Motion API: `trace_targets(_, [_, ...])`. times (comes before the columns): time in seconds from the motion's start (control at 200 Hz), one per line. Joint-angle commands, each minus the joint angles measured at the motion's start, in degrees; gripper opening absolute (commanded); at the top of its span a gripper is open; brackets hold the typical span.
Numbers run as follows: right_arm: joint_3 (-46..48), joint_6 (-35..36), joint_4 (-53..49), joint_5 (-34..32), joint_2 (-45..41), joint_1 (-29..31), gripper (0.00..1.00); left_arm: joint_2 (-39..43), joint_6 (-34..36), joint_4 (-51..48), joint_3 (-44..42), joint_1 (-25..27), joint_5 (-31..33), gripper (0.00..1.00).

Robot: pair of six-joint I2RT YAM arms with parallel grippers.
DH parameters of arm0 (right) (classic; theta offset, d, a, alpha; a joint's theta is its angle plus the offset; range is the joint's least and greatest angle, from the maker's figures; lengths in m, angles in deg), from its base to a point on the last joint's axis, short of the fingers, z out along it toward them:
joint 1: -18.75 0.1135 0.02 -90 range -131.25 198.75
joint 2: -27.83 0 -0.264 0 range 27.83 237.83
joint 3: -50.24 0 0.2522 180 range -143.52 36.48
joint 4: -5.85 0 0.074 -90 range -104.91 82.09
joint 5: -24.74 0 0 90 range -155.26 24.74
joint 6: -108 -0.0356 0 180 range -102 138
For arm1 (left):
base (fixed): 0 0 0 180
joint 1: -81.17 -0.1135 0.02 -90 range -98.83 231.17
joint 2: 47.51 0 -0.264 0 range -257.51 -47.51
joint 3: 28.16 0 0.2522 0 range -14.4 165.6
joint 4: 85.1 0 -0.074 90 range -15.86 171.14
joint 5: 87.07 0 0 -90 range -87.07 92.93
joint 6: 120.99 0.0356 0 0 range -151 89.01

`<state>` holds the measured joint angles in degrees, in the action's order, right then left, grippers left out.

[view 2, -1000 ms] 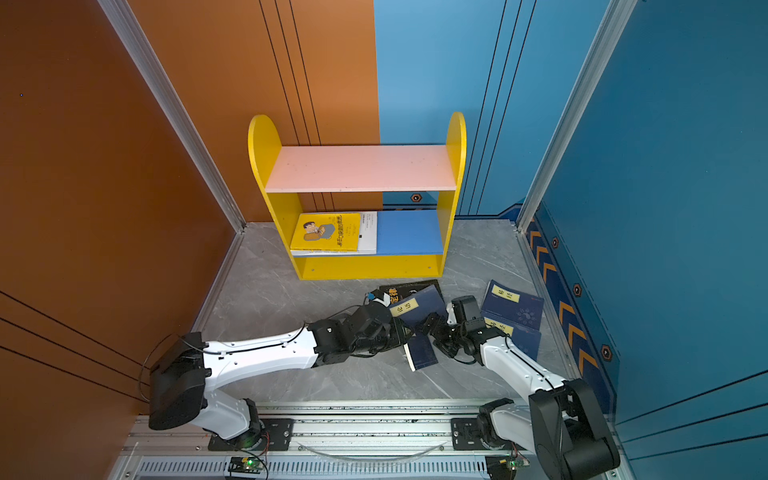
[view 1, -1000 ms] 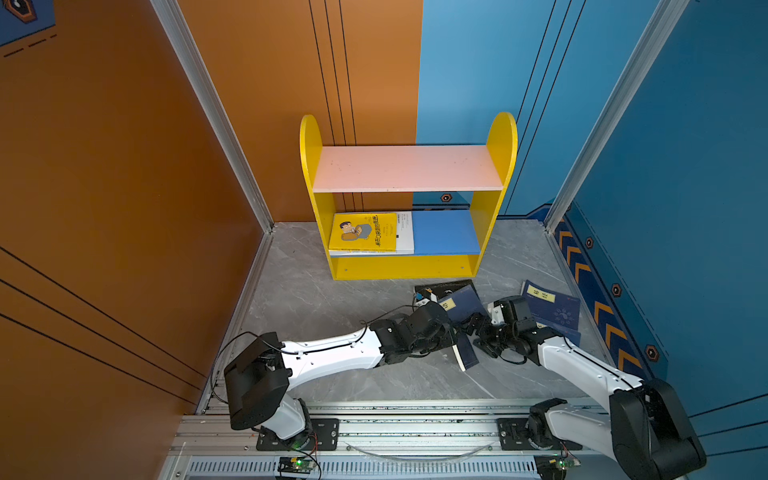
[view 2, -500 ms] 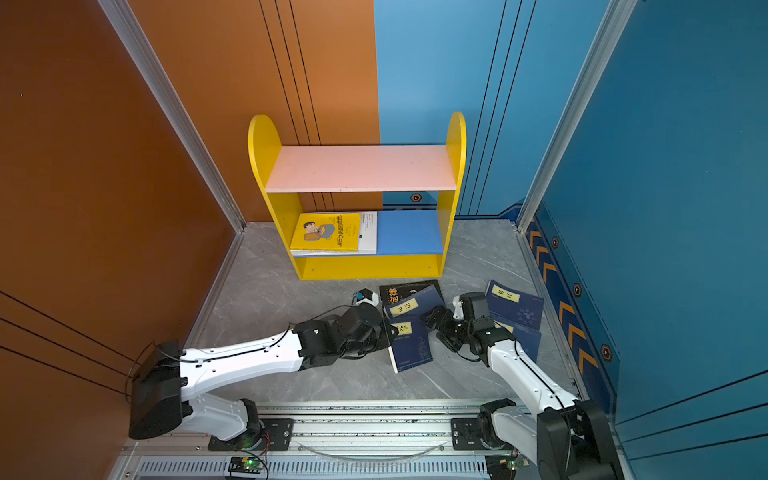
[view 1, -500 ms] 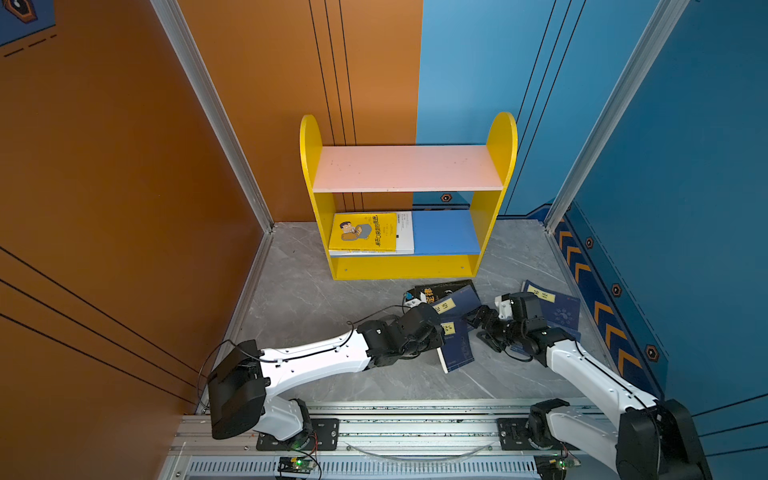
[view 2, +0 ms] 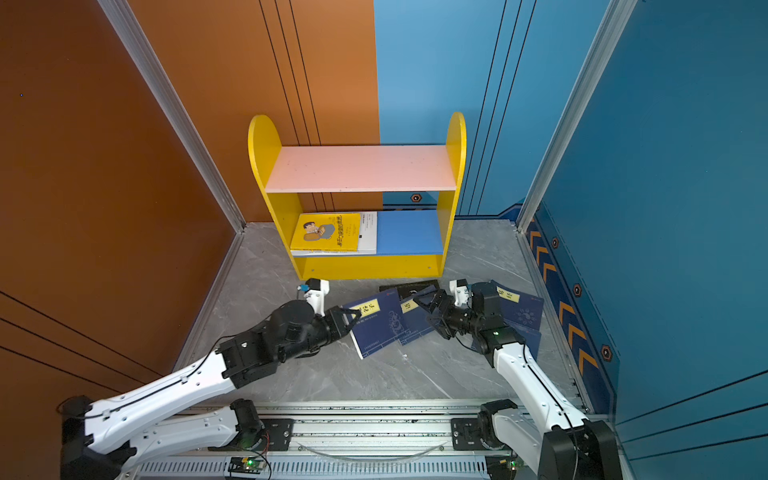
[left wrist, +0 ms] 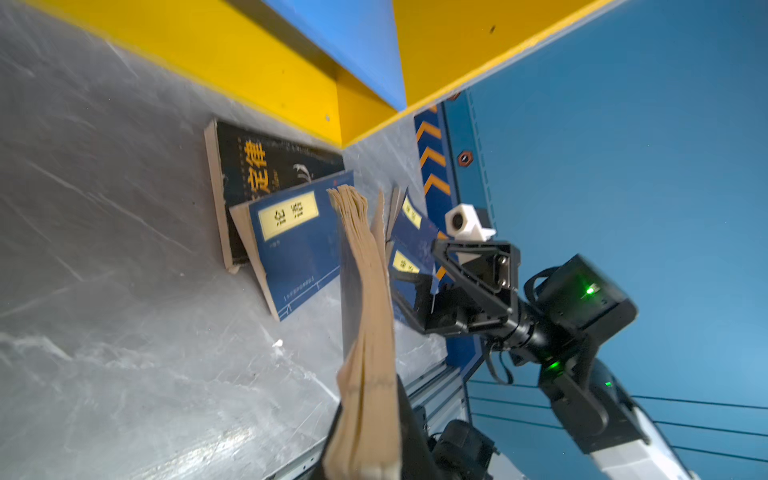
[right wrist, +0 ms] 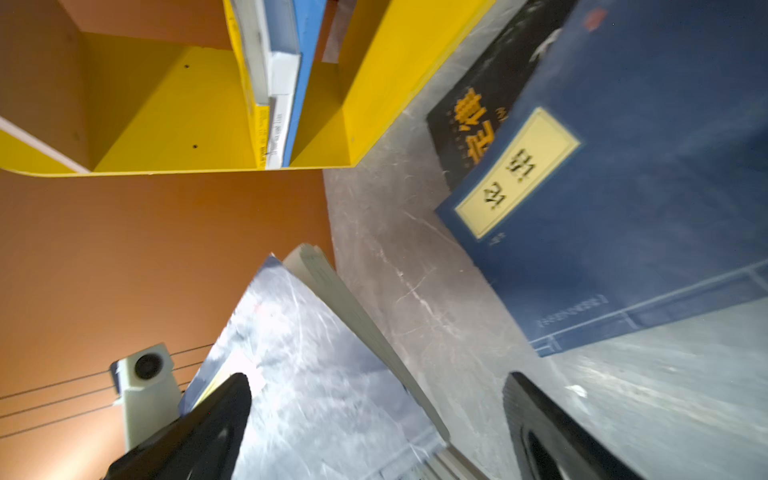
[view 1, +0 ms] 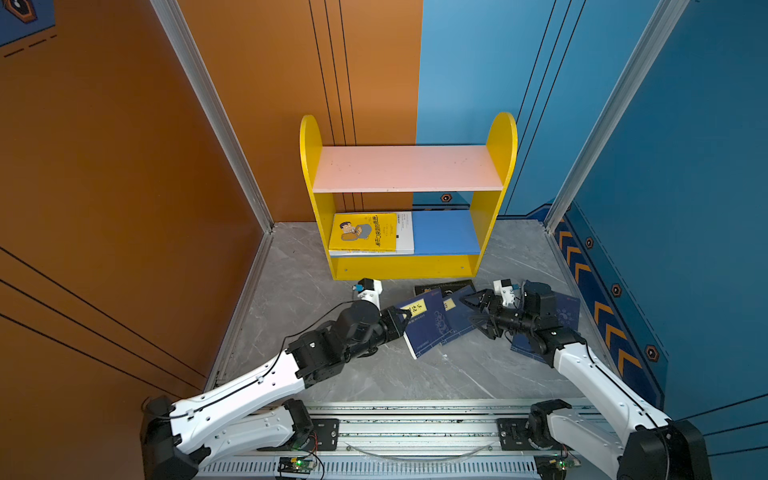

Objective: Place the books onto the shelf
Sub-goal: 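Lift the dark blue book upright with both grippers pinching its edges, then carry the upright dark blue book with both grippers toward the shelf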

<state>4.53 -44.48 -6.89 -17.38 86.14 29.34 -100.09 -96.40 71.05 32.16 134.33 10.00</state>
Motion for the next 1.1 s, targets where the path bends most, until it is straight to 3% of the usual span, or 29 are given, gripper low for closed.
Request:
trace_targets(0.0, [-3.59,-3.56,7.46,6.17,1.49,1.39,0.97,5.18,0.84,3.27,-1.51,-3.20,-1.49,0.05])
trace_targets(0.26, [-7.03,-9.17,21.21,9.16,8.43,8.80,0.94,9.97,-0.46,5.49,-2.54,-8.10,-5.93,0.06])
trace_targets(0.466, [-10.45,-8.27,23.38,11.17,12.47,10.20,0.87,8.77,-0.83,7.78,-1.95,-10.96,-11.74,0.08])
trace_targets(0.726, [-14.01,-10.15,26.96,13.20,15.63,11.79,0.63,7.85,-4.65,11.07,-1.60,-18.09,-20.81,0.08])
trace_targets(1.097, [-13.81,-18.96,34.42,11.54,15.51,12.09,0.38,6.26,-5.24,12.99,-1.97,-22.71,-28.03,0.08])
